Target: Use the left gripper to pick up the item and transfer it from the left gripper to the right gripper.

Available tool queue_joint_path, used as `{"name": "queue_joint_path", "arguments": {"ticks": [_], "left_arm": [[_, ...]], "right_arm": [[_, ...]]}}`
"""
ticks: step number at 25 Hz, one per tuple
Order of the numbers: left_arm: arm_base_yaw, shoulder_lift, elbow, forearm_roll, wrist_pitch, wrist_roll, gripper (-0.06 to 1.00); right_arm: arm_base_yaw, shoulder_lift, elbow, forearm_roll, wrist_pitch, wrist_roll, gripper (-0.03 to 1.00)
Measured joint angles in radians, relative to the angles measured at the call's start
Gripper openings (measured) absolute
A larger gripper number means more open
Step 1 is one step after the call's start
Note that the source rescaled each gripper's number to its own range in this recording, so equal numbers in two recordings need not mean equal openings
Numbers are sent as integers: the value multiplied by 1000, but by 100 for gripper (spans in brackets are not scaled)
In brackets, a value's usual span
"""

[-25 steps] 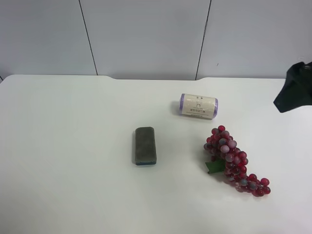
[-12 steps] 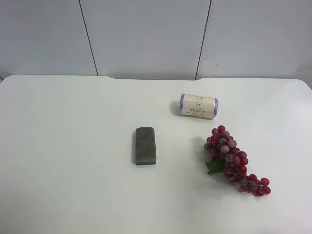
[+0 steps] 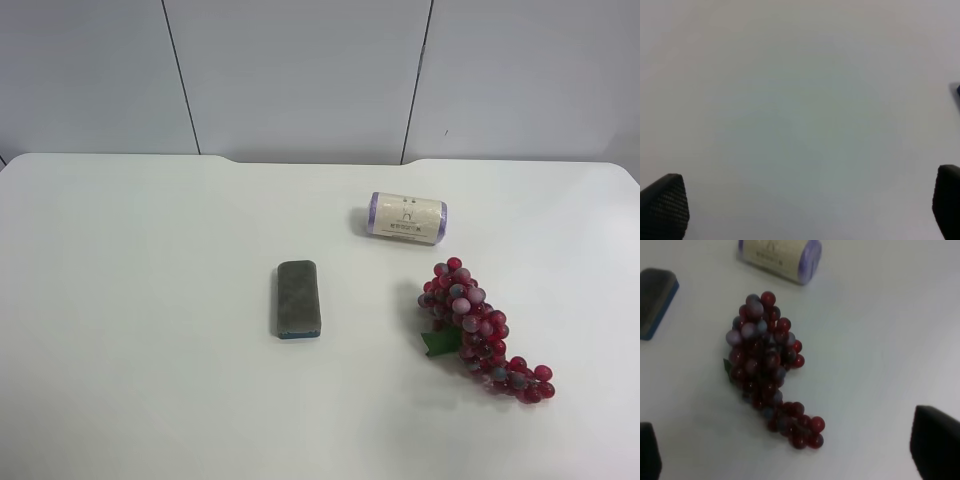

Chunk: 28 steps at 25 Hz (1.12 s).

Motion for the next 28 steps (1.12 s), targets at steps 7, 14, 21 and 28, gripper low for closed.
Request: {"name": "queue_joint_path", "arguments": {"ticks": [7,14,21,28], "left_arm": [[0,0,0,0,0,0,100],[0,0,0,0,0,0,100],[0,0,0,0,0,0,100],[48,0,0,0,0,0,100]], "right_arm": [[0,-49,5,-7,-18,18,100],[0,-49,5,-7,-18,18,100],[-1,-53,6,-7,-19,18,100],[-168,-59,7,-7,-19,18,100]]}}
